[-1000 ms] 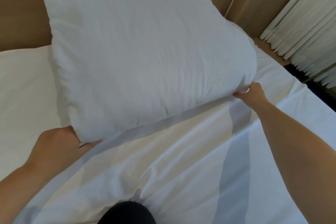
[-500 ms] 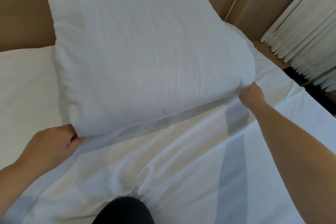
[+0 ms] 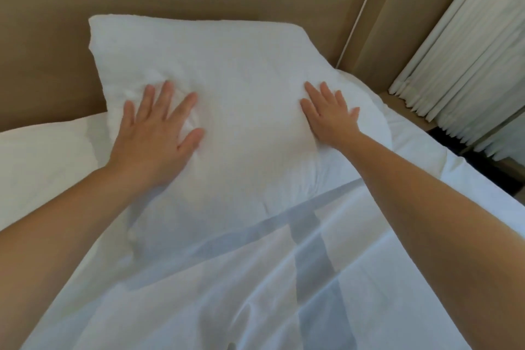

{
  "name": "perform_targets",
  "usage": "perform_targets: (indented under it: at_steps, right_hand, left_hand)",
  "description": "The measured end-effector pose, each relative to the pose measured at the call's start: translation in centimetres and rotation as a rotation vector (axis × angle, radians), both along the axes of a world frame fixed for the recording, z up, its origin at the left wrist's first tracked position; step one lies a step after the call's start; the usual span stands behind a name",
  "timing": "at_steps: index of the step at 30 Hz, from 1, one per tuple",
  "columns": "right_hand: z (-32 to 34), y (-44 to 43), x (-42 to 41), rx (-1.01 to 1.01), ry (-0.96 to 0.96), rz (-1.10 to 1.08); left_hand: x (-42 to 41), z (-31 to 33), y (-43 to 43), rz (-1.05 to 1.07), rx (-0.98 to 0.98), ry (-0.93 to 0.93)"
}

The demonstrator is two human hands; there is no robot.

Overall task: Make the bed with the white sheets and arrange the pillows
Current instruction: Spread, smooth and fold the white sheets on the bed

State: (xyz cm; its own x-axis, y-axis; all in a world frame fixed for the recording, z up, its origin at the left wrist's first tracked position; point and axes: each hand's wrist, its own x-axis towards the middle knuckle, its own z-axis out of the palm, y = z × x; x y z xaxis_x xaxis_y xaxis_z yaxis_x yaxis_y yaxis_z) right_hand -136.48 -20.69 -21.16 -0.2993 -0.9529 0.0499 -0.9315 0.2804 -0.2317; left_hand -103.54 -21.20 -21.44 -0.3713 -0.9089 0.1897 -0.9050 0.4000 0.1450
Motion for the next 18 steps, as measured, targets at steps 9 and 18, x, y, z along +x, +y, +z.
perform_targets:
  at_steps: [9,18]
  right_hand:
    - [2.6,-18.6,0.5,0.021,-0.14,-0.035]
    - [1.9,-22.8,-3.3,0.186,-0.413,-0.373]
  left_hand:
    - [1.2,3.6,-20.6,0.413,0.174,0.236]
    - [3.8,0.3,-20.4,0.649,0.518,0.874]
